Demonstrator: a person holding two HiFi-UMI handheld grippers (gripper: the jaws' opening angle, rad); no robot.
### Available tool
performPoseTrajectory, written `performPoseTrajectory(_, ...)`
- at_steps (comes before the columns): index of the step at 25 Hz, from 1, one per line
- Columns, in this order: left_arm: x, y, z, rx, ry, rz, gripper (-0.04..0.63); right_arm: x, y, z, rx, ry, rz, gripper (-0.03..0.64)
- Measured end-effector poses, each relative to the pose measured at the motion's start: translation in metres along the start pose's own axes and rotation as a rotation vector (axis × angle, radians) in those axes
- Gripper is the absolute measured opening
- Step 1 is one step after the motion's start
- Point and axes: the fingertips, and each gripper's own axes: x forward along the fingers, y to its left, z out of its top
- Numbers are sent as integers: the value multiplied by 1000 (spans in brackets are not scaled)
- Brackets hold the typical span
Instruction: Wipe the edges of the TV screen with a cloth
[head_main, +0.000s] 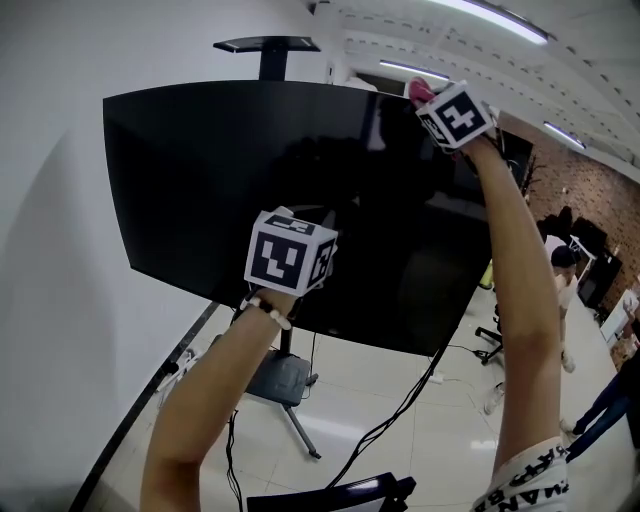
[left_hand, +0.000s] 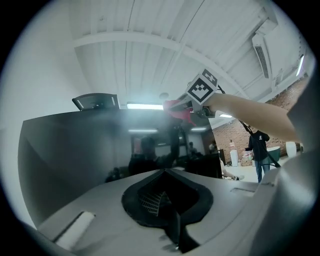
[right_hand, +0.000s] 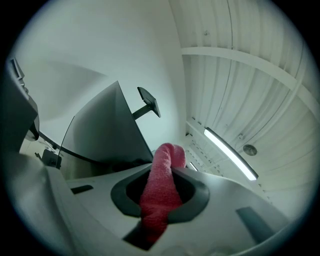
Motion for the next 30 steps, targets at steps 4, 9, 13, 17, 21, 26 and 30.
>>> performPoseTrajectory(4, -4, 28, -1, -7, -21, 12, 0, 9, 33, 48, -80, -70, 16, 63)
performPoseTrajectory(9, -2, 66, 3, 16, -43, 27, 0, 31, 66, 90, -145, -69, 42, 63)
performPoseTrajectory(13, -2, 114, 15, 16, -74, 67, 0, 48, 94, 140, -200, -93, 97, 63)
performPoseTrajectory(17, 1, 143, 21, 29, -94, 91, 0, 65, 119, 164, -249, -60, 159, 63)
performPoseTrajectory(21, -3, 172, 16, 31, -104, 86, 0, 77, 146, 200, -266, -72, 177, 63)
performPoseTrajectory(26, -22, 230, 16, 20, -131, 75, 0, 100, 172, 244, -278, -38, 184, 63)
performPoseTrajectory(30, -43, 275, 11, 40, -133, 43, 0, 116, 196, 282, -250, -21, 192, 63)
